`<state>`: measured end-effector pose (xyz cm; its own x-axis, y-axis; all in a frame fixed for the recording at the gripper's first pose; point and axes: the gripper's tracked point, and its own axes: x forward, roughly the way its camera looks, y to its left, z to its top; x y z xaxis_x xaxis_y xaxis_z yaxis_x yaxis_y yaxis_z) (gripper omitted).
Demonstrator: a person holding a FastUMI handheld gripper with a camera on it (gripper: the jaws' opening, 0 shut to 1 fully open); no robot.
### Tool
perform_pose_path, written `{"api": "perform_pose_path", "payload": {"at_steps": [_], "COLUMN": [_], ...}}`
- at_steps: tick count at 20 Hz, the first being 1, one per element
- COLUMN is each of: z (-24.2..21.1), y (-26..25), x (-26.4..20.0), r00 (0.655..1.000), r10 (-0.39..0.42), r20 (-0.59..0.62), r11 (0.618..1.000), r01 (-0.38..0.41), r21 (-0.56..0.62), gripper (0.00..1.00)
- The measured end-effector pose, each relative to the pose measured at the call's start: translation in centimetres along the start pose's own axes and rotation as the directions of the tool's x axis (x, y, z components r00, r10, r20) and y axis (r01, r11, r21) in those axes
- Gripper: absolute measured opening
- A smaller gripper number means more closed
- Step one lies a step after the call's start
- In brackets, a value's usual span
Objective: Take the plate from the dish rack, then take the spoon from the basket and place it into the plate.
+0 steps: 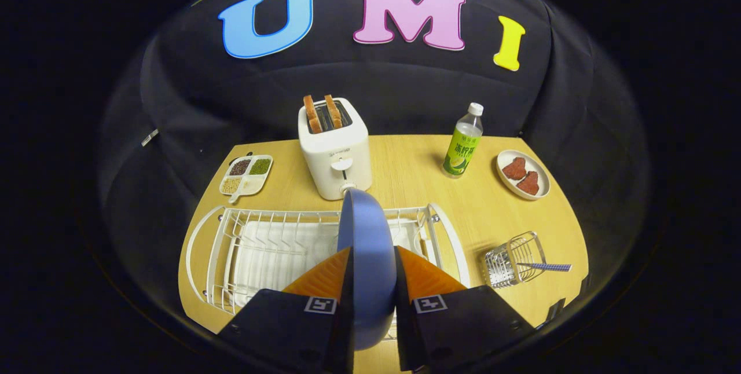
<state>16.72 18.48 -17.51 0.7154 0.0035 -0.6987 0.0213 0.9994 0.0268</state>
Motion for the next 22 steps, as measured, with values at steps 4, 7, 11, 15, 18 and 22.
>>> {"api": "perform_pose_path", "payload": {"at_steps": [4,7,11,15,18,22], "z": [0.4,-1.0,-1.5,-0.5,-0.1,-2.0], "y": [0.5,0.1,-0.5,-3.0,-5.9,-10.3], "x": [-0.5,-0.3,-1.5,-3.8,-5.9,-9.2], "r00": [0.999,0.998,0.991,0.984,0.979,0.969], "r10": [0.035,0.061,0.131,0.178,0.196,0.236], "r20": [0.019,-0.017,-0.013,0.016,0.053,0.067], "r11": [0.999,0.998,0.991,0.98,0.974,0.963], "r01": [-0.034,-0.061,-0.13,-0.179,-0.2,-0.243], "r21": [-0.021,0.003,0.024,0.085,0.104,0.116], "gripper": [0.28,0.24,0.24,0.24,0.24,0.24]}}
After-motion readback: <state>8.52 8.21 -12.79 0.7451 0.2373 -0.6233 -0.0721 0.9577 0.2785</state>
